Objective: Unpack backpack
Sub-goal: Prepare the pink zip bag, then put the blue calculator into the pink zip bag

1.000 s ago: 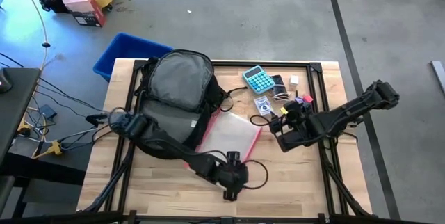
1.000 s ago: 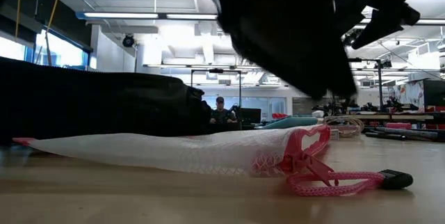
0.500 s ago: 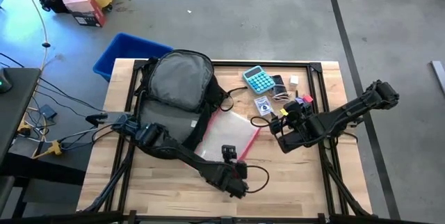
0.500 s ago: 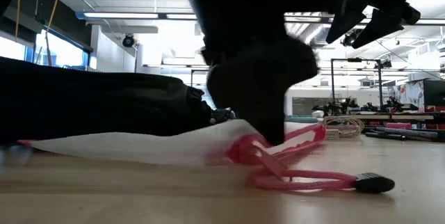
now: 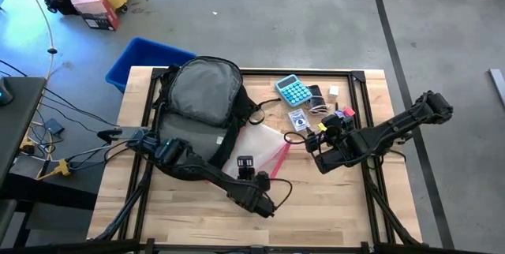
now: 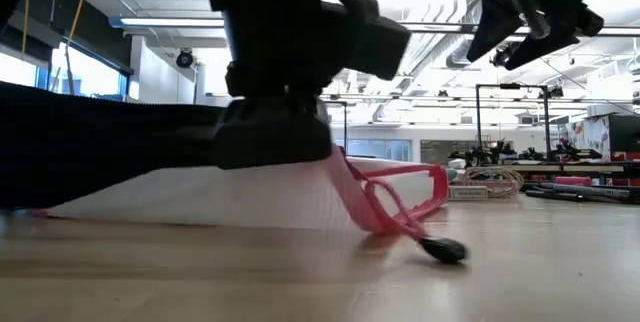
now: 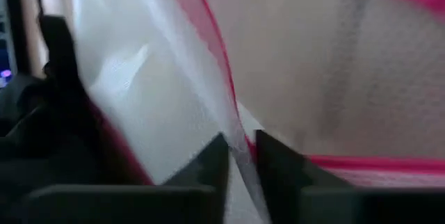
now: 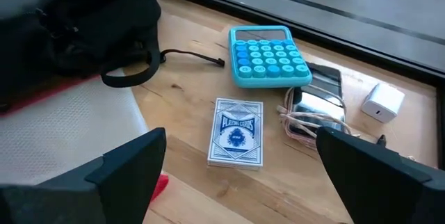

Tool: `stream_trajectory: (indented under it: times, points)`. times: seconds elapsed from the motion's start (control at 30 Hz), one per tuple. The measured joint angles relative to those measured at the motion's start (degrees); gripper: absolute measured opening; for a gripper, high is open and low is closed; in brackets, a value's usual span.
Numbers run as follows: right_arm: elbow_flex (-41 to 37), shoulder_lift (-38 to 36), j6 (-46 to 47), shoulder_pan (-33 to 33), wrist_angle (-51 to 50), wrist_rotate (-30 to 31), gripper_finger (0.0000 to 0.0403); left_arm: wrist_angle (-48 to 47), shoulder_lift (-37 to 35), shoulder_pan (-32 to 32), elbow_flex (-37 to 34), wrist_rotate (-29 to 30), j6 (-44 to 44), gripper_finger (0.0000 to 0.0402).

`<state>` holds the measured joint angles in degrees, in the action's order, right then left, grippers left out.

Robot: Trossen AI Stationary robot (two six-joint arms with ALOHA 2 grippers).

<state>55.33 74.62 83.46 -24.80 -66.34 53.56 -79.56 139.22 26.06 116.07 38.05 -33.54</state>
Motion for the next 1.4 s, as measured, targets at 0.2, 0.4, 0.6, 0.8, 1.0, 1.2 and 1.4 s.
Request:
stream_trajectory:
  times: [0.2,0.4,0.6,0.8,1.0,1.2,1.4]
  points:
    - [0.0,3.6,-4.1,0.0,2.6,-0.9,0.0359,-10.6,-3.4,0.2,-0.1,4.3,-8.3,0.0002]
    - [0.0,7.6,-10.4,3.5,6.5,-3.0,0.0359,-7.1,-13.7,0.6,-8.2,7.3,-11.5,0.0000]
    - [0.0,10.1,-27.9,12.9,14.4,-5.1,0.0359,3.5,-26.9,1.4,-27.5,8.0,-17.1,0.0000]
    - [0.0,17.4,-66.8,24.3,25.7,-17.4,0.0359,15.8,-36.0,1.5,-41.8,7.6,-18.0,0.0000]
    - [0.0,24.2,-85.1,31.5,25.5,-10.5,0.0359,17.0,-39.4,1.8,-46.8,7.6,-18.9,0.0000]
    - [0.0,27.7,-98.1,37.6,29.6,-8.6,0.0359,17.1,-39.5,1.8,-46.9,7.7,-15.7,0.0000]
    - [0.0,28.1,-106.5,43.9,37.3,-10.5,0.0333,17.1,-39.5,1.7,-46.9,9.2,-13.2,0.0000]
